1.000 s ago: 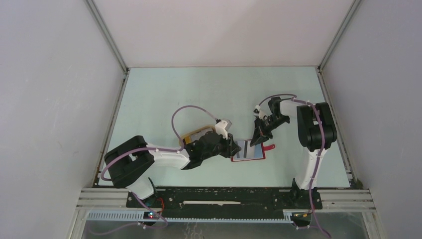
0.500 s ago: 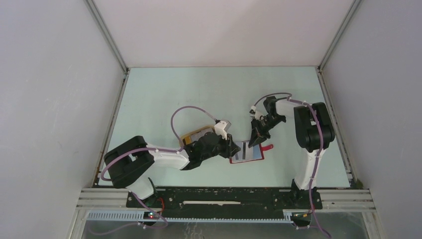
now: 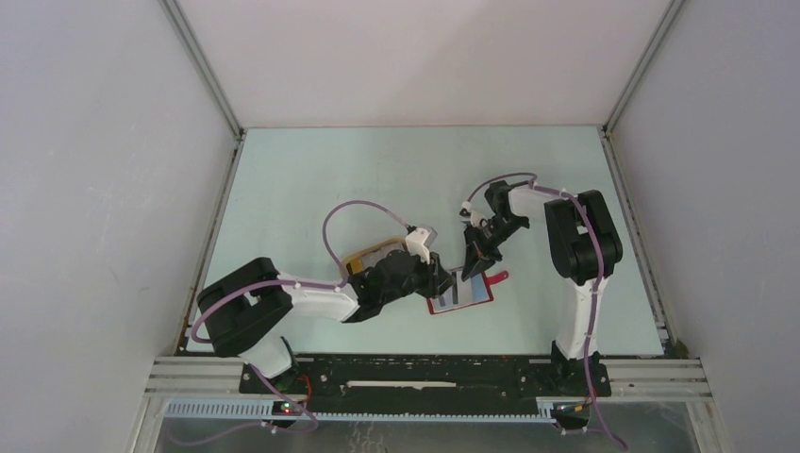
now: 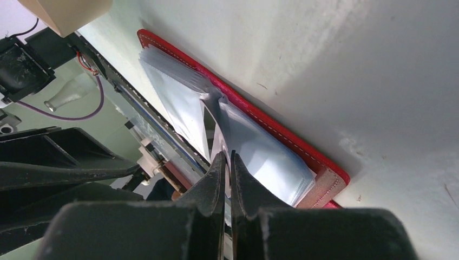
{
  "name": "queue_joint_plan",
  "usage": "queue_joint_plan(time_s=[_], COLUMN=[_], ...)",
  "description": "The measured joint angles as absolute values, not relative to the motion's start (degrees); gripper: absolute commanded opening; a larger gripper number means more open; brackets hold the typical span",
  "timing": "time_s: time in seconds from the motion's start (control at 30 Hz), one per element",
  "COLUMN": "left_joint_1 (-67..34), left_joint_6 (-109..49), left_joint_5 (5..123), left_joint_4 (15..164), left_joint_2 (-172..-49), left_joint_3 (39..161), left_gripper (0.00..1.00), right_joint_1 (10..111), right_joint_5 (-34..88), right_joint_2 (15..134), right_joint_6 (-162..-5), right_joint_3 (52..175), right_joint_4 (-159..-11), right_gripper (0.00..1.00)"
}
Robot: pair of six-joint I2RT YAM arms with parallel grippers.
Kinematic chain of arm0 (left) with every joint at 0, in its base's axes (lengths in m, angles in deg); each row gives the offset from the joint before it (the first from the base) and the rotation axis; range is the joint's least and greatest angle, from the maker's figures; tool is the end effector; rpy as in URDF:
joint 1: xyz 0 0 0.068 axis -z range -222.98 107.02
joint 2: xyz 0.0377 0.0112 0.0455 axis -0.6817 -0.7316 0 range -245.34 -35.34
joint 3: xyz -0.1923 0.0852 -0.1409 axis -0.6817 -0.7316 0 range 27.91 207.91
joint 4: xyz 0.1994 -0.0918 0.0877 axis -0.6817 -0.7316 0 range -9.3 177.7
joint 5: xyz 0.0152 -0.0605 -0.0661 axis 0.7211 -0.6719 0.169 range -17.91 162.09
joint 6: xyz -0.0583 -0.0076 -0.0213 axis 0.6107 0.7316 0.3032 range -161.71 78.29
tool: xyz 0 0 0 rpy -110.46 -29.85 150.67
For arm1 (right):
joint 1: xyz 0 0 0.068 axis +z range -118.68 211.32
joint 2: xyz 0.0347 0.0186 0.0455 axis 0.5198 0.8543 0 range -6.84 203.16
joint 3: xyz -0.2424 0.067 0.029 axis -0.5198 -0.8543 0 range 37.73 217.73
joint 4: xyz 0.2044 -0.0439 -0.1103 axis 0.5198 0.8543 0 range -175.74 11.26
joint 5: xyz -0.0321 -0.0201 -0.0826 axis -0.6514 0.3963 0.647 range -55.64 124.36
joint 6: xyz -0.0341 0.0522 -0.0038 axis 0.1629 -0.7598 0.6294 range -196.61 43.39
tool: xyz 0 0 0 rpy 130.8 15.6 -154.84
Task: Put the credit cards into the card holder
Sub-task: Insert the credit card into the card holder.
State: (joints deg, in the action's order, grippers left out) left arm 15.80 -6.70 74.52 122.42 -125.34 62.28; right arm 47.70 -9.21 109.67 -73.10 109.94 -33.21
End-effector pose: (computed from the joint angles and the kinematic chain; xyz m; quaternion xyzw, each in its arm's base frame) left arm 0.1604 -0.2607 0.1676 0.1578 0.8083 -0.4019 0.4002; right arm 0.2918 0.1200 0.1145 0.1383 -0.9168 -0.3620 0.0965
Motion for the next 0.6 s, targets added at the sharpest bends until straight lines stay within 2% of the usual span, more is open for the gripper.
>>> queue_joint_plan(time_s=[0.07,0.23,0.6], left_joint_1=[15.8,15.9,15.9], left_joint_6=[-6.6,-5.0,-3.1], left_joint_5=[75.4,79.6,83.9], left_joint_4=[122.2,117.7,111.0], left_joint_2=[-125.3,-124.4,-123.5], left_joint_3=[62.1,60.6,60.3], left_gripper=[0.31,0.19,0.18], right_joint_1=[47.9,48.0,48.0], right_joint_5=[-9.7,-10.1,-10.1], right_joint_2=[110.4,110.8,110.8], right_joint_6=[-73.1,-73.0,-73.0], right_joint_3=[110.5,110.7,110.7], right_joint_4=[-32.9,-32.8,-32.8], right_gripper=[0.07,0.06,0.05])
